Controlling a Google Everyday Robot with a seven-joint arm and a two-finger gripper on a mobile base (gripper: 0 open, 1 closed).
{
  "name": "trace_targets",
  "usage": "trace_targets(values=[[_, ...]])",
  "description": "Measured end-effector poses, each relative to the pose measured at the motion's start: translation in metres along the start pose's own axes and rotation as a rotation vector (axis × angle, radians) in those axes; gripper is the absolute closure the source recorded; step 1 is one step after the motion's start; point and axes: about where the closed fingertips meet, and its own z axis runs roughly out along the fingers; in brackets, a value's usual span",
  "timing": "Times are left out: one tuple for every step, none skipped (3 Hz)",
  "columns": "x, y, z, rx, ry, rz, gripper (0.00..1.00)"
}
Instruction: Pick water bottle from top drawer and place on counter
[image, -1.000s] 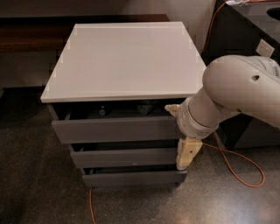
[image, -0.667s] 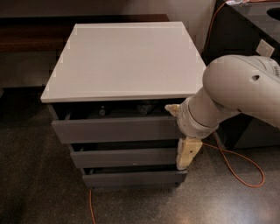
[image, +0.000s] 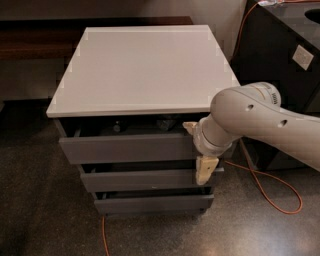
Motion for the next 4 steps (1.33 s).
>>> trace_targets(values=[[0.008, -0.015, 0.025, 0.029, 0.007, -0.023, 0.00], [0.017, -0.030, 0.048, 0.046, 0.000, -0.031, 0.00], [0.022, -0.044, 0.067, 0.065, -0.004, -0.037, 0.00], [0.023, -0.054, 0.083, 0.088, -0.012, -0.047, 0.00]])
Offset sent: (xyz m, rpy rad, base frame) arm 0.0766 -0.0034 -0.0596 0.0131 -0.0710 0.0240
